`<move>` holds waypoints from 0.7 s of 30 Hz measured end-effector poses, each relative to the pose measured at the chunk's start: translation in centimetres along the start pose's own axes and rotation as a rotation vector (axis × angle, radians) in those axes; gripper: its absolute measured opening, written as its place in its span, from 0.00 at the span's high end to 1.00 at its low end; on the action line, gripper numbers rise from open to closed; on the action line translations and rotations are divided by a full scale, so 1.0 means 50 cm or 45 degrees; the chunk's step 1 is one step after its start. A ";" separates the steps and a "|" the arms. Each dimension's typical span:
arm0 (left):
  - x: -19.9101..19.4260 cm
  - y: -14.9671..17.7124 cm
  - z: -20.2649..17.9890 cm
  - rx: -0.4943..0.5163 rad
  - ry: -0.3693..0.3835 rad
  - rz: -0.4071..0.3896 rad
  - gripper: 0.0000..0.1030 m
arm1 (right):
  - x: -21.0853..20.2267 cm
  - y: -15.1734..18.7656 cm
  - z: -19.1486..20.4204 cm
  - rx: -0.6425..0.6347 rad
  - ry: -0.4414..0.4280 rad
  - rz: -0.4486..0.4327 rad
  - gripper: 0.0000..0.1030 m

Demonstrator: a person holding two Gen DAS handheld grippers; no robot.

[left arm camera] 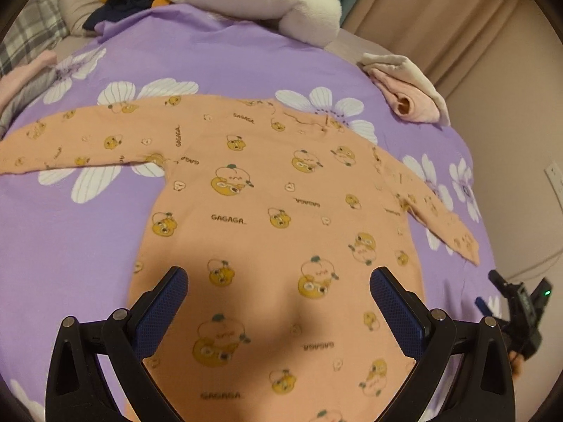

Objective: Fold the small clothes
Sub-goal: 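Grasp the cuff of one orange sleeve with the right tool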

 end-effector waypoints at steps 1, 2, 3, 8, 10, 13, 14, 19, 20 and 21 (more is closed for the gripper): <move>-0.006 -0.003 0.000 -0.061 0.041 0.020 0.01 | 0.010 -0.021 -0.018 0.039 -0.012 -0.023 0.07; 0.000 -0.006 -0.001 -0.087 0.055 0.032 0.01 | 0.018 -0.043 -0.036 0.095 -0.024 -0.040 0.08; -0.005 -0.003 0.001 -0.136 0.075 0.065 0.01 | 0.028 -0.067 -0.056 0.150 -0.037 -0.059 0.10; -0.003 -0.016 0.016 -0.119 0.040 0.062 0.01 | 0.054 -0.156 -0.124 0.322 -0.055 -0.144 0.14; 0.001 -0.022 0.020 -0.109 0.029 0.055 0.01 | 0.071 -0.191 -0.149 0.396 -0.056 -0.167 0.20; 0.009 -0.027 0.026 -0.104 0.007 0.064 0.01 | 0.083 -0.229 -0.165 0.435 -0.081 -0.205 0.24; 0.012 -0.027 0.027 -0.107 0.000 0.073 0.01 | 0.085 -0.244 -0.169 0.441 -0.084 -0.222 0.24; 0.014 -0.023 0.029 -0.116 -0.034 0.113 0.01 | 0.102 -0.300 -0.189 0.506 -0.088 -0.300 0.39; 0.013 -0.022 0.030 -0.113 -0.043 0.117 0.01 | 0.106 -0.309 -0.197 0.516 -0.088 -0.312 0.46; 0.011 -0.022 0.033 -0.111 -0.053 0.120 0.01 | 0.108 -0.313 -0.203 0.525 -0.077 -0.318 0.57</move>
Point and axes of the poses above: each gripper's, at about its wrist camera, not at the fingertips, and x roughly the way its jaws point, z to its left, y to its underside, the point moved 7 cm from there along x, roughly the way its jaws point, and after that the axes turned 10 degrees about x, right-handed, at the moved point
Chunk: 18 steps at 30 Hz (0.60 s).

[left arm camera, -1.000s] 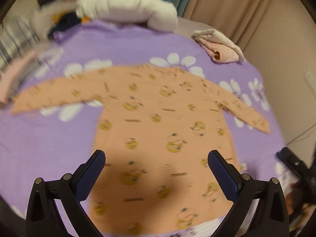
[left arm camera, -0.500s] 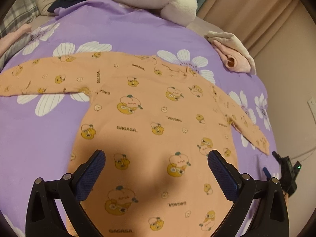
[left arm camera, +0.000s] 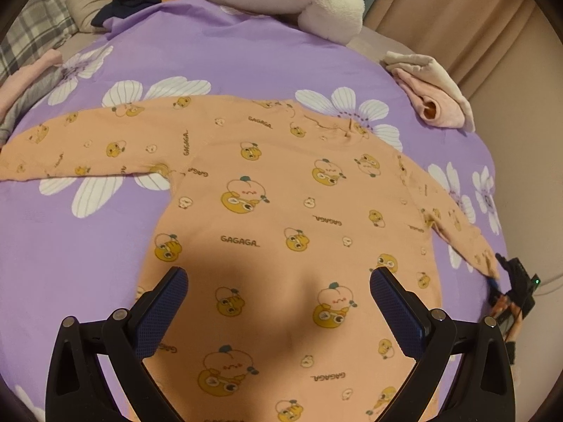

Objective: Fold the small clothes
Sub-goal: 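Grasp the cuff of one orange sleeve with the right tool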

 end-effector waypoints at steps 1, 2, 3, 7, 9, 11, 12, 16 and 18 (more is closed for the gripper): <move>0.000 0.001 0.002 -0.002 -0.009 0.005 0.01 | 0.006 -0.006 -0.004 0.007 0.016 -0.006 0.63; -0.001 0.001 0.010 -0.007 -0.021 0.006 0.01 | 0.012 -0.014 -0.011 0.013 0.040 -0.009 0.76; 0.000 0.002 0.015 -0.012 -0.030 0.012 0.01 | 0.014 -0.016 -0.016 0.018 0.059 -0.008 0.88; -0.001 0.010 0.027 -0.042 -0.051 0.043 0.01 | 0.016 -0.024 -0.029 0.042 0.056 0.015 0.92; -0.004 0.013 0.033 -0.051 -0.055 0.048 0.01 | 0.010 -0.022 -0.021 -0.006 0.085 0.017 0.91; -0.004 0.018 0.034 -0.060 -0.059 0.063 0.01 | 0.007 -0.017 -0.007 -0.062 0.115 0.019 0.92; -0.006 0.020 0.038 -0.066 -0.060 0.065 0.01 | 0.005 -0.016 0.000 -0.077 0.111 0.019 0.92; -0.013 0.030 0.051 -0.104 -0.064 0.082 0.01 | -0.010 -0.004 0.051 -0.148 0.073 0.024 0.92; -0.014 0.038 0.060 -0.133 -0.073 0.099 0.01 | -0.020 0.004 0.083 -0.205 0.062 0.021 0.92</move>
Point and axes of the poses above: each gripper's, at about its wrist camera, not at the fingertips, and x roughly the way its jaws point, z to its left, y to its underside, the point moved 7 cm from there along x, roughly the way its jaws point, and after that the axes turned 10 degrees about x, right-handed, at the moved point
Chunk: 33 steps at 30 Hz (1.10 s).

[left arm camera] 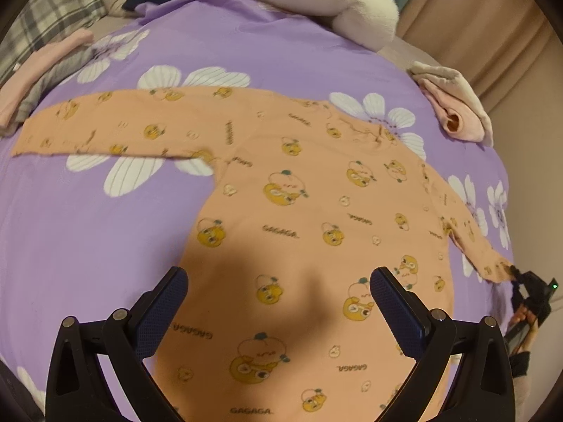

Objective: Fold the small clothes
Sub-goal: 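Grasp the cuff of one orange sleeve with the right tool, then lift the sleeve with the right tool and lay it across the shirt body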

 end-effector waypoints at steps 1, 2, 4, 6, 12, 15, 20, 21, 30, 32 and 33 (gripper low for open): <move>0.000 0.004 0.004 -0.012 -0.003 0.010 0.01 | -0.004 0.002 0.016 -0.028 -0.005 -0.003 0.92; 0.000 0.008 0.009 -0.023 -0.003 0.017 0.01 | -0.011 0.005 0.038 -0.062 -0.013 -0.006 0.92; -0.004 0.015 0.017 -0.040 0.000 0.027 0.01 | -0.020 0.011 0.071 -0.110 -0.028 -0.009 0.92; -0.008 0.021 0.026 -0.051 -0.003 0.032 0.01 | -0.029 0.022 0.112 -0.175 -0.041 -0.010 0.92; -0.021 0.030 0.041 -0.047 0.007 0.038 0.01 | -0.051 0.082 0.232 -0.372 -0.102 0.009 0.92; -0.027 0.032 0.046 -0.039 0.012 0.040 0.01 | -0.056 0.121 0.289 -0.460 -0.135 0.036 0.92; -0.034 0.031 0.046 -0.007 0.030 0.046 0.01 | -0.063 0.200 0.382 -0.614 -0.193 0.086 0.92; -0.036 0.030 0.046 0.000 0.040 0.044 0.01 | -0.063 0.221 0.403 -0.643 -0.214 0.104 0.92; -0.059 0.024 0.076 0.001 0.048 0.017 0.01 | -0.056 0.401 0.539 -0.908 -0.313 0.208 0.92; -0.063 0.023 0.085 -0.005 0.045 0.012 0.01 | -0.052 0.444 0.562 -0.964 -0.322 0.220 0.92; -0.065 0.022 0.092 -0.010 0.042 0.009 0.01 | -0.050 0.460 0.570 -0.987 -0.320 0.219 0.92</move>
Point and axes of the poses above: each gripper's, at about its wrist camera, not at the fingertips, and x roughly the way its jaws point, z to its left, y to its underside, the point moved 7 cm from there along x, roughly the way its jaws point, and after that the axes turned 10 degrees about x, right-handed, at the moved point
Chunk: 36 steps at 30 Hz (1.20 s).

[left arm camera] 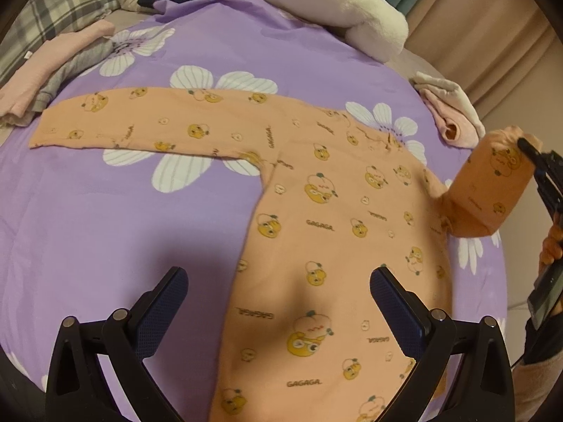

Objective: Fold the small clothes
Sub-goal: 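Lift the sleeve with the right tool and lay it across the shirt body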

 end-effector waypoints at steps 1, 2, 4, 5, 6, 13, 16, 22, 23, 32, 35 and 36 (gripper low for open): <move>-0.001 -0.001 0.005 -0.003 0.000 -0.001 0.01 | 0.007 0.004 0.016 -0.020 0.002 0.004 0.92; -0.004 -0.002 0.011 -0.006 0.000 -0.003 0.01 | 0.018 0.014 0.037 -0.039 0.002 0.010 0.92; -0.008 -0.005 0.023 -0.012 -0.002 -0.009 0.01 | 0.032 0.024 0.066 -0.065 0.001 0.017 0.92; -0.010 -0.007 0.028 -0.015 -0.003 -0.012 0.01 | 0.042 0.029 0.083 -0.085 0.007 0.017 0.92; -0.012 -0.010 0.035 -0.019 -0.007 -0.016 0.01 | 0.048 0.032 0.092 -0.093 0.006 0.021 0.92; -0.019 -0.021 0.073 -0.049 -0.024 -0.033 0.01 | 0.106 0.060 0.162 -0.170 0.044 0.013 0.92; -0.017 -0.028 0.087 -0.073 -0.013 -0.032 0.01 | 0.146 0.118 0.185 -0.238 0.059 0.072 0.90; -0.016 -0.061 0.101 -0.105 0.014 -0.074 0.01 | 0.245 0.319 0.203 -0.415 0.100 0.339 0.80; -0.010 -0.066 0.101 -0.110 0.033 -0.069 0.01 | 0.257 0.354 0.204 -0.455 0.108 0.387 0.68; 0.059 -0.085 0.034 -0.225 0.468 0.039 0.01 | 0.193 0.406 0.175 -0.451 -0.136 0.506 0.38; 0.075 -0.090 -0.007 -0.224 0.585 0.051 0.01 | 0.136 0.366 0.118 -0.276 -0.221 0.459 0.33; 0.084 -0.089 -0.023 -0.232 0.631 0.071 0.01 | 0.123 0.360 0.093 -0.227 -0.199 0.440 0.33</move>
Point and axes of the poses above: each gripper's, at about its wrist camera, not at the fingertips, and x roughly the way its jaws point, z to its left, y to its underside, the point moved 7 cm from there along x, roughly the way its jaws point, and after that the axes turned 10 degrees about x, right-handed, at the moved point
